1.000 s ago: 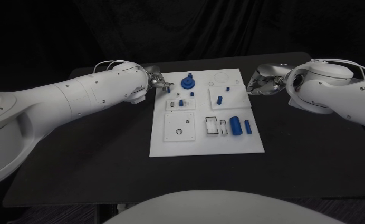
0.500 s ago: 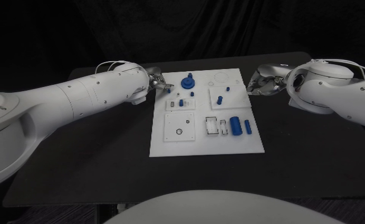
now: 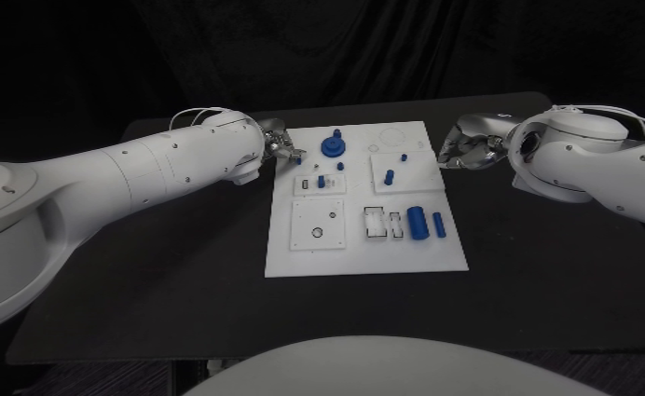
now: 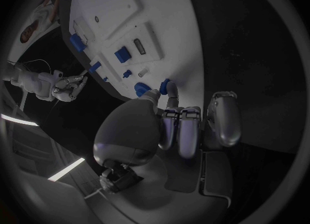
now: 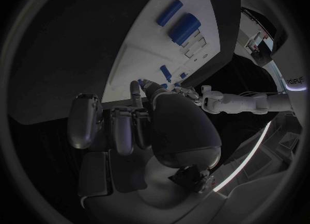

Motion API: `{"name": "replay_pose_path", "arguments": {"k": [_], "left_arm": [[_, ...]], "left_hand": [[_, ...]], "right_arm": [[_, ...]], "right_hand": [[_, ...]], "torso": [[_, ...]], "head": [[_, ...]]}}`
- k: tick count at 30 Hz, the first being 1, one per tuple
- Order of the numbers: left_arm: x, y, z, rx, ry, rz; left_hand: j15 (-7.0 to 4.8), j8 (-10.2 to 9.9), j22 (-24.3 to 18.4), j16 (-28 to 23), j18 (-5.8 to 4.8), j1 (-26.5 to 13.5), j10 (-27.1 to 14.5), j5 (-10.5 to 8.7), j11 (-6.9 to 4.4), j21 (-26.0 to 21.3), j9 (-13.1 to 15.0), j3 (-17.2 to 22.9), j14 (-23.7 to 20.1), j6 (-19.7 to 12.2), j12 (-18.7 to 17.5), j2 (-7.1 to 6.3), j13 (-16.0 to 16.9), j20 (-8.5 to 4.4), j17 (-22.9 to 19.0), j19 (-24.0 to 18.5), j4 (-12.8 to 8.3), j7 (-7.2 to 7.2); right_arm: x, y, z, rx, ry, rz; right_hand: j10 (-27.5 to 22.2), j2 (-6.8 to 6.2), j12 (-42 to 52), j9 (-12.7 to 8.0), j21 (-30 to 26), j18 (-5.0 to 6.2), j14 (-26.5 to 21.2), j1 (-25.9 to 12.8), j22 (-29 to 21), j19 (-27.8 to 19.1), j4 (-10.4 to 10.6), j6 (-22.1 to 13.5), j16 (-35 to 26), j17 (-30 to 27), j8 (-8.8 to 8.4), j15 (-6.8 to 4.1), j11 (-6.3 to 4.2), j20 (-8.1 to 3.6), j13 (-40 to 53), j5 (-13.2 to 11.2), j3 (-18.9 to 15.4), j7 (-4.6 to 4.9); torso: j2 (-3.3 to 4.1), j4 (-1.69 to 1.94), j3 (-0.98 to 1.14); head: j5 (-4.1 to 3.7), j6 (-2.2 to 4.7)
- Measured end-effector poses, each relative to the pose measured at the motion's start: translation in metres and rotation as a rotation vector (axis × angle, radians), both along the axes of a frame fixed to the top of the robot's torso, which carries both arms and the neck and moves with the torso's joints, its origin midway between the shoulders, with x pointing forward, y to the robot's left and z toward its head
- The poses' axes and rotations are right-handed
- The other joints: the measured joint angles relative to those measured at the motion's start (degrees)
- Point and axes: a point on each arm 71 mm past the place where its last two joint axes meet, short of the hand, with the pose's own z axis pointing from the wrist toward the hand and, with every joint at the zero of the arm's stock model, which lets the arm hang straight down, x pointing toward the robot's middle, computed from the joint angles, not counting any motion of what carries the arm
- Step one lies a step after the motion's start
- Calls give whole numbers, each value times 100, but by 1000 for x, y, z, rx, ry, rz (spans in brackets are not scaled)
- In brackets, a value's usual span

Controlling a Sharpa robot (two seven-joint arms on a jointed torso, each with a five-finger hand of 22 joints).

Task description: Assemble the parts on the task board

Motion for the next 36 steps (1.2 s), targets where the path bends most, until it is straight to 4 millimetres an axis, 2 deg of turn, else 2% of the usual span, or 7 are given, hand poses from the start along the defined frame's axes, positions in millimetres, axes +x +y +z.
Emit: {"name": "replay_pose_path", "arguments": {"k": [9,17,23,25,31,36], "left_arm": [[0,1,0,0,-1,1],[0,1,-1,1,3,0],[0,2,-2,2,9,-1],[0,2,-2,1,10,-1],[0,4,-3,2,12,1],[-1,4,-3,3,15,0]], "left_hand": [[0,0,0,0,0,141,0,438,0,-37,-7,158,0,-21,0,-91,0,-20,0,-21,-16,-21],[0,-24,0,0,0,164,0,453,0,-76,-17,168,0,-21,0,-114,0,0,0,-41,-10,-21],[0,-24,0,0,0,279,0,515,0,-92,-49,317,0,-21,0,-183,0,0,0,-41,-66,-21],[0,-51,0,0,0,305,0,426,0,-92,-71,420,0,-21,0,-203,0,0,0,-41,-72,-21],[0,-51,0,0,0,356,0,419,0,-114,-86,537,0,-21,0,-253,0,0,0,-40,-96,-20],[0,-69,0,0,0,415,0,560,0,-136,-101,734,0,-21,0,-313,0,-2,0,-42,-121,-18]], "right_arm": [[0,-1,0,1,3,-2],[0,-1,-1,14,14,-9],[0,-1,-1,21,20,-13],[0,-1,-1,22,21,-14],[0,-1,-1,26,24,-15],[0,-1,-1,26,25,-16]], "right_hand": [[0,0,0,1,-29,0,0,0,5,-6,0,0,0,0,0,0,0,6,0,0,0,0],[0,24,0,0,-51,0,0,24,4,-41,0,0,0,0,0,0,0,0,-1,0,0,0],[0,24,0,0,-51,0,0,24,3,-41,0,0,-22,0,0,0,0,0,-1,0,0,0],[0,24,0,0,-51,0,0,24,3,-41,0,0,-22,0,0,0,0,0,-1,0,0,0],[0,24,0,-1,-52,0,0,24,3,-41,0,0,-21,0,0,0,0,0,-1,0,0,0],[0,23,0,-1,-51,0,0,24,3,-41,0,0,-21,0,0,0,0,0,-1,0,0,0]], "torso": [[0,-1,0],[0,-1,0],[0,1,0],[0,1,0],[1,-1,0],[1,-1,0]], "head": [[21,0],[27,0],[32,0],[32,0],[26,0],[32,0]]}}
